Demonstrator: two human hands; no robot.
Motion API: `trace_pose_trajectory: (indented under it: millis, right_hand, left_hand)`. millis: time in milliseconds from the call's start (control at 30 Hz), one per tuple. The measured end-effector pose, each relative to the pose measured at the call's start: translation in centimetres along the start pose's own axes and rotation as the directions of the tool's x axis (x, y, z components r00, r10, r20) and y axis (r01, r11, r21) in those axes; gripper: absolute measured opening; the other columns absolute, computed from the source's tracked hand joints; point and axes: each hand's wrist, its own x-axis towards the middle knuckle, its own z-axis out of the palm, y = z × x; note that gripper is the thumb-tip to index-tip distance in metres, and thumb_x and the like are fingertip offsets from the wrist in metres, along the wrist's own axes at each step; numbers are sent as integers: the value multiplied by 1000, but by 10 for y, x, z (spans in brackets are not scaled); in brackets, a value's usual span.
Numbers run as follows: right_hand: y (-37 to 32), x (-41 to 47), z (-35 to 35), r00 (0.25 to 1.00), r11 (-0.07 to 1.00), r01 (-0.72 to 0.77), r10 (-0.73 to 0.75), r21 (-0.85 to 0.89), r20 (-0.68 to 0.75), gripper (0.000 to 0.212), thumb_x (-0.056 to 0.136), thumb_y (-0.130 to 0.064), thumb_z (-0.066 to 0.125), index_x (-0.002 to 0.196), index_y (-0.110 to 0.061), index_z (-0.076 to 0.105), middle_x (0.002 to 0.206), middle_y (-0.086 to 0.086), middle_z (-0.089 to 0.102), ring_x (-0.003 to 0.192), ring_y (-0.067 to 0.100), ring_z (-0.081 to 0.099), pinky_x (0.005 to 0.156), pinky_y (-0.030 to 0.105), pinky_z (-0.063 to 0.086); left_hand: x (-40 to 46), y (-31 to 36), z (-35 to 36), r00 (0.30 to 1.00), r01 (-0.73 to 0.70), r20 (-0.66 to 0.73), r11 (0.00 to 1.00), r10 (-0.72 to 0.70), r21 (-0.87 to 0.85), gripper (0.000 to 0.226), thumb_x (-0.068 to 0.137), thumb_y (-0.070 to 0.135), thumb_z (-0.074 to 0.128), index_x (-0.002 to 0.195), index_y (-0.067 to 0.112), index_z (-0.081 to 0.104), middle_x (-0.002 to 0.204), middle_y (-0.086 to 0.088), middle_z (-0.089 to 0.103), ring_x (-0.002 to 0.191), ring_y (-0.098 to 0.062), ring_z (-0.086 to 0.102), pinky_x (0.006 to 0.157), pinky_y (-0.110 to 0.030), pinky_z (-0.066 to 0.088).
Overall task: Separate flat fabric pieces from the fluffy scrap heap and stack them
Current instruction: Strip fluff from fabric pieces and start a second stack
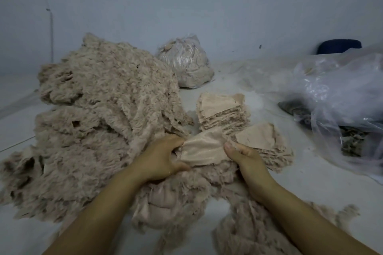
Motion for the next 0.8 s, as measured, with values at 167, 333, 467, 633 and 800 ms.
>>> trace_pose_trajectory:
  millis: [167, 333, 467, 633, 800]
  right_hand:
    - [-6, -8, 2, 942, 856, 218, -311, -469, -129, 44, 79, -60, 55, 71, -17, 56, 65, 1, 58, 60, 14, 53, 59, 31, 44]
    - [-17, -17, 25, 898, 924, -383, 371, 2, 236, 65, 57, -70, 62, 75, -8, 72, 63, 7, 64, 48, 15, 57, 41, 22, 42]
    - [-11, -7, 26, 952, 832, -291, 298, 472, 61, 28, 74, -32, 70, 86, -6, 68, 79, 10, 72, 64, 16, 68, 51, 25, 55]
    - [-12, -3, 13, 967, 762, -114, 233, 637, -106, 13, 96, -14, 50, 87, -6, 56, 77, 12, 64, 64, 18, 64, 53, 25, 56]
    - [-17, -9, 10, 969, 864, -217, 135, 454, 207, 29, 75, -11, 67, 101, -3, 61, 87, 13, 71, 78, 21, 69, 64, 30, 57]
  left_hand:
    - [0, 2, 0, 986, 94, -130, 991, -107, -99, 19, 93, 22, 55, 97, 16, 73, 91, 1, 72, 85, -14, 64, 79, -37, 50]
    - [-1, 29, 6, 941, 69, -331, 997, -73, -22, 46, 83, 39, 34, 78, 5, 65, 71, -8, 66, 69, -23, 61, 66, -41, 46]
    - [-6, 44, 18, 927, -183, -243, 908, 288, 376, 32, 79, 33, 42, 74, 17, 69, 67, 0, 67, 61, -21, 63, 57, -25, 48]
    - [-8, 23, 17, 953, 12, -285, 931, 100, 366, 12, 77, 8, 66, 68, 17, 65, 62, 0, 65, 57, -18, 61, 47, -23, 29]
    - [-1, 15, 17, 992, -17, -123, 993, 2, -118, 38, 88, 54, 47, 101, 24, 66, 96, 14, 62, 89, 0, 54, 77, -19, 43]
